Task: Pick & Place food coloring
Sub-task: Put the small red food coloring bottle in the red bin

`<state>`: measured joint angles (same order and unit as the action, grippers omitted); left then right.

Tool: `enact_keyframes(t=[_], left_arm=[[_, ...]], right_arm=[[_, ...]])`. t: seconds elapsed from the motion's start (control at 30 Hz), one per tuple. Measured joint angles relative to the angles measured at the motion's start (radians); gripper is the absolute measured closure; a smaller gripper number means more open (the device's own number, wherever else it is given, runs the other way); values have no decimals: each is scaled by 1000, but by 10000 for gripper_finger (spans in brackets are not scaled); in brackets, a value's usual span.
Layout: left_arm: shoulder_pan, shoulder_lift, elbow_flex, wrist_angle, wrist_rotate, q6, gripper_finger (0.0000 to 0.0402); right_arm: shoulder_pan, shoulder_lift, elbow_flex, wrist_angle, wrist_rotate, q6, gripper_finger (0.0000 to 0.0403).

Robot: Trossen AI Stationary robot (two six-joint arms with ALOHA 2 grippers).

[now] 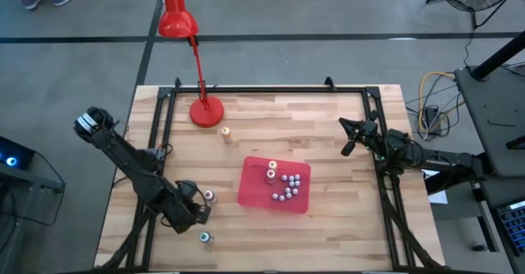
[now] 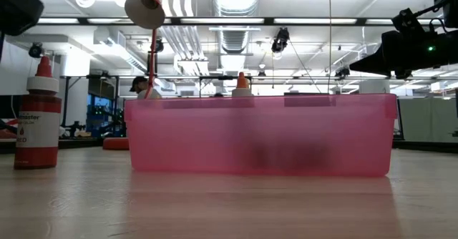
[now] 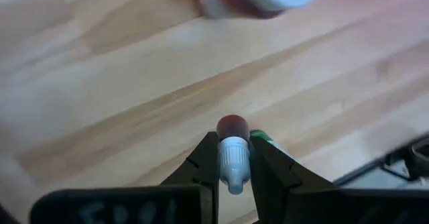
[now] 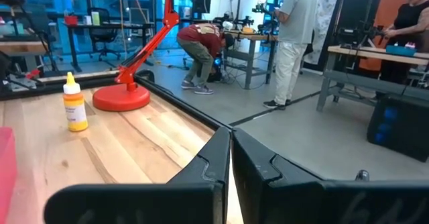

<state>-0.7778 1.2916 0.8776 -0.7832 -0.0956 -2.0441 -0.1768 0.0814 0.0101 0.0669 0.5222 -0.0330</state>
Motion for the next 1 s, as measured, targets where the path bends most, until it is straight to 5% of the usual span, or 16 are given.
enact_keyframes(t=[0.43, 0.73, 1.0], left_arm=[[90, -6, 121, 26, -144, 477, 370], [262, 3, 279, 14, -125, 792, 370], [419, 145, 507, -123, -43, 1054, 370]], right_arm=[[0, 0, 0, 0, 0, 11, 394], [0, 0, 0, 0, 0, 11, 394], [0, 0, 0, 0, 0, 11, 394]])
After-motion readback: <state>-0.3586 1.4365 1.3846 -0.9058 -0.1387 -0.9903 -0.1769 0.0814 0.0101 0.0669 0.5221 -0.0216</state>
